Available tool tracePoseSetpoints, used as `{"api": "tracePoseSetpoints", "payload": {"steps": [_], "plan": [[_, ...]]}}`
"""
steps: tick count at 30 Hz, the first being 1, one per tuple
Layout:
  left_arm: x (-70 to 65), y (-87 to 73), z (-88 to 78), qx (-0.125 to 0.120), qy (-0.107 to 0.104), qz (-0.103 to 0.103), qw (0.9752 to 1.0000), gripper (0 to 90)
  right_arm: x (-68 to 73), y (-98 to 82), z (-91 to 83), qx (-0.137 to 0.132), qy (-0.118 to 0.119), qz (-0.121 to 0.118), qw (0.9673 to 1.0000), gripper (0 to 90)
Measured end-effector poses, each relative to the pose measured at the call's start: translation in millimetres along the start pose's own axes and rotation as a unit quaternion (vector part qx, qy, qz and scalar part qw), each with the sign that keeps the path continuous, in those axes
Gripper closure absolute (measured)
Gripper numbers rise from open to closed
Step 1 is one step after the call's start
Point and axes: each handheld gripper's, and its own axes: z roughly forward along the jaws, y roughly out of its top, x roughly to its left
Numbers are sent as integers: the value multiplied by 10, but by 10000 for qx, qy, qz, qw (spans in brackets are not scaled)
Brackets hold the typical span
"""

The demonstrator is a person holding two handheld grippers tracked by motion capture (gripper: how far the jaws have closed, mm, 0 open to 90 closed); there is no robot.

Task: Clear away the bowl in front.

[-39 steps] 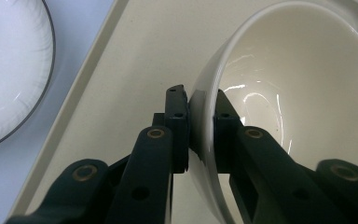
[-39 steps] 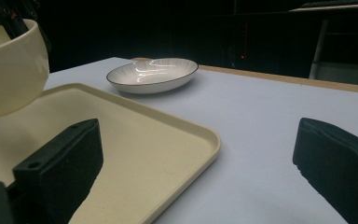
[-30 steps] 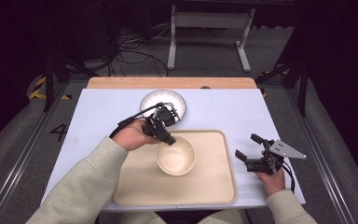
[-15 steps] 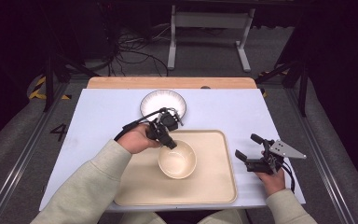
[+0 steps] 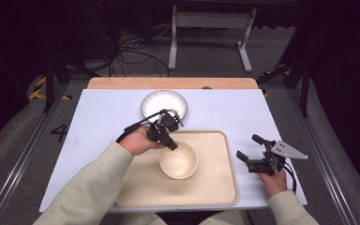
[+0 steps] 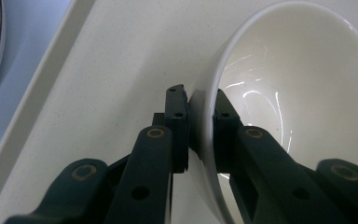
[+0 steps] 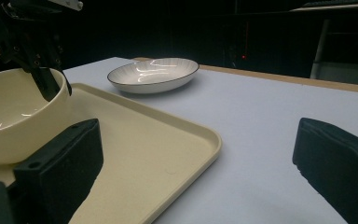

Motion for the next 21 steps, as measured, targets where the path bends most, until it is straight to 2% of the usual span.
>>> {"api": "tracePoseSetpoints", "payload": {"steps": [6,9,18,21], "plan": [[-6,-3,-5,13,30,-25,10000,808,-1,0,1,2,1,3,10000,19],[23,-7,19,46,36,-95,9999,754,0,0,1,3,1,0,10000,19],[62,-24,58,120,0,-200,9997,701,-3,0,3,13,11,10,10000,20],[48,-21,28,11,-27,-226,9997,656,-2,1,3,16,8,11,10000,20]]}}
